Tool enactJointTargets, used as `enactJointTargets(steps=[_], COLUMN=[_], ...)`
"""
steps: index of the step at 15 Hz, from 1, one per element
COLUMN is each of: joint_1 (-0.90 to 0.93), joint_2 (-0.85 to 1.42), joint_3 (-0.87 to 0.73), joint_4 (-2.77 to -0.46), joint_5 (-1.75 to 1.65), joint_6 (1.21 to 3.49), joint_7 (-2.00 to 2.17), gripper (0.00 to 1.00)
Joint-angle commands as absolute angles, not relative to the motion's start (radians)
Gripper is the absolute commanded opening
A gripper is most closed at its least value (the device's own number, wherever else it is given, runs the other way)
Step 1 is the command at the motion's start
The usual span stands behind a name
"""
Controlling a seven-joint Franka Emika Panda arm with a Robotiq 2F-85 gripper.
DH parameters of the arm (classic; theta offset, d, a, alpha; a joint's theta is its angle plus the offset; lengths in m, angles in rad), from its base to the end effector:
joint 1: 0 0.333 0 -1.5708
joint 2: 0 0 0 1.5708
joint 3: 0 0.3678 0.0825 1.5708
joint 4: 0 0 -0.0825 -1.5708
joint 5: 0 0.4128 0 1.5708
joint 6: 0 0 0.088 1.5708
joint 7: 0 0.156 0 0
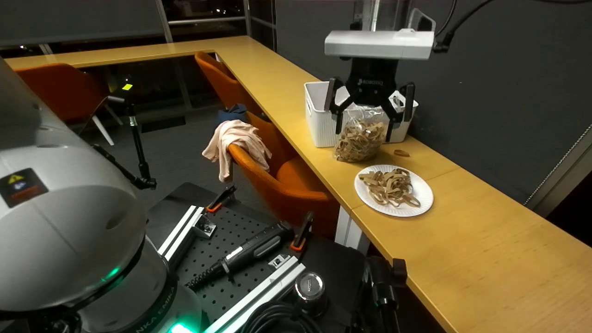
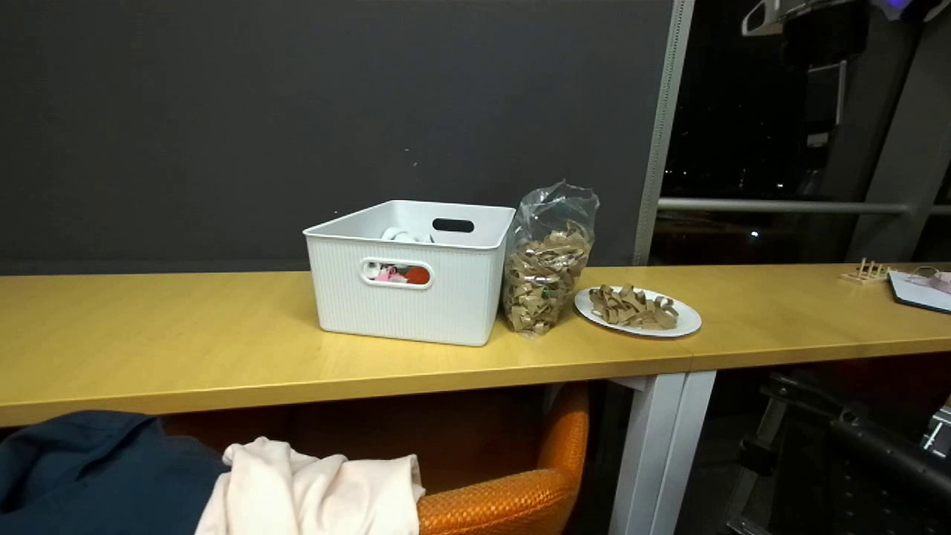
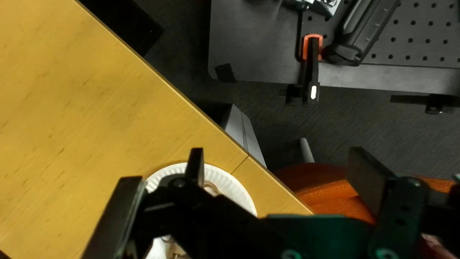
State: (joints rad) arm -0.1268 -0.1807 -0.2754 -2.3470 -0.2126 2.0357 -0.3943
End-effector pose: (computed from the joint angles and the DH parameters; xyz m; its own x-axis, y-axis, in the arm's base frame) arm 0.4257 -0.2042 0.3779 0.9789 0.1007 -0.1780 0.1133 -0.9916 0.0623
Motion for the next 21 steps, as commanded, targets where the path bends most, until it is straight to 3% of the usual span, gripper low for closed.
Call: enactJointTargets(steps=[1,8,21], joint_1=[-0.151,-0.158,-0.316], joint_2=[-0.095,-0.086,0.354], joint_3=[-0.266,-0.248,-0.267], joint_4=[-2.348,-2.352,-1.901], joint_5=[-0.201,-0.209,-0.119], joint_6=[2.163,2.155,2.026], joint_7=[-0.405,-0.395,-0.510], gripper=[1.00,1.00,1.00])
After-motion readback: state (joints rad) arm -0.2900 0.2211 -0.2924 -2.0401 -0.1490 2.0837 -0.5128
